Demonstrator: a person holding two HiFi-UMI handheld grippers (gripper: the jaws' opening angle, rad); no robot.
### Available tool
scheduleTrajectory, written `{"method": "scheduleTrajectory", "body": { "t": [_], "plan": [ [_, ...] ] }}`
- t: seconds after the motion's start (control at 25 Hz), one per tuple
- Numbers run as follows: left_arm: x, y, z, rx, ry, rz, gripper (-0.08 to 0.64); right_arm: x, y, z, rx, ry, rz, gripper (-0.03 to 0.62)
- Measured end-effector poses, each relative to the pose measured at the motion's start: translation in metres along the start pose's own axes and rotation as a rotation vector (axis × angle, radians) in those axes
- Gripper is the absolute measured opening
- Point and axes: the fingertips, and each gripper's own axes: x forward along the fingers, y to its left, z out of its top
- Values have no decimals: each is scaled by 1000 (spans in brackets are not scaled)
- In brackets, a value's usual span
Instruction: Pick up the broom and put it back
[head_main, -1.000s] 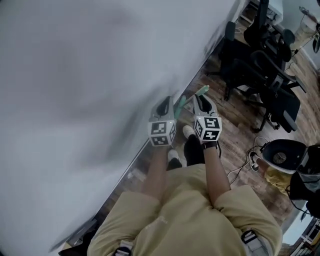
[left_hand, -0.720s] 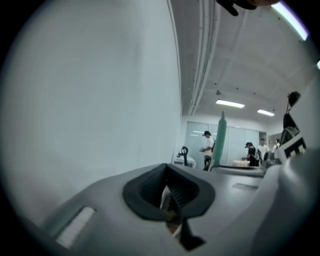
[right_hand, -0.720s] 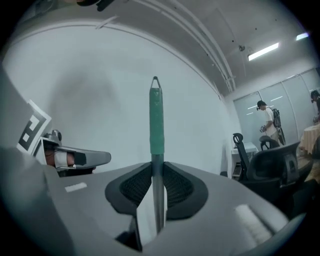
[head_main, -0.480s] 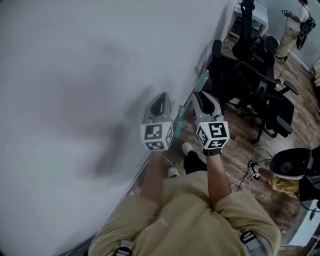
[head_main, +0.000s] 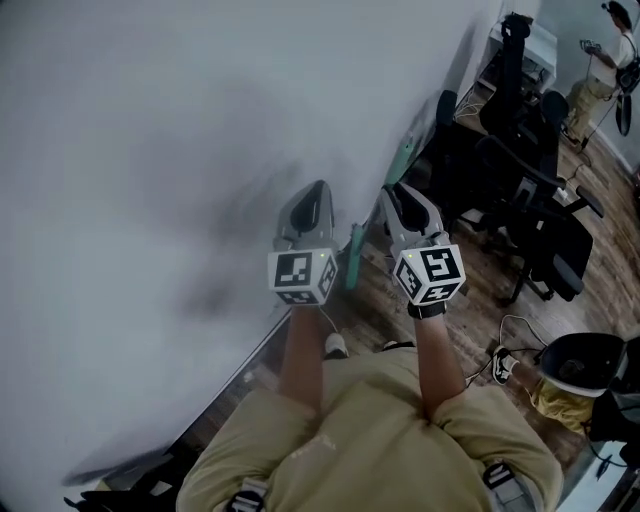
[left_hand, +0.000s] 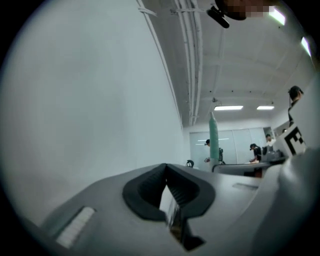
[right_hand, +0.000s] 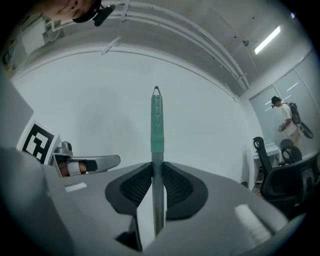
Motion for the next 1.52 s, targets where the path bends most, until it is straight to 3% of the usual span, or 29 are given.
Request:
{"method": "scheduleTrajectory", "body": {
  "t": [0.24,0.52,0.68,0.88,1.16,1.52],
  "plan": [
    [-51,-16,-1,-30,15,294,2,-31,38,8,-11,32,284,77],
    [-165,-6,-26,8,112,601,2,-49,114,-38,-41,124,570,77],
    [-241,5,-2,18,75,771,2,-67,182,-33,-8,122,759,77],
    [-338,15,41,101,31,958,2,-99,279,-18,-12,123,947,77],
    [-502,44,76,112,18,1131,2,-158,428,-20,-63,131,1085,77],
    [-688,81,60,47,8,1258,2,-213,588,-61,-45,203,1152,77]
  ]
}}
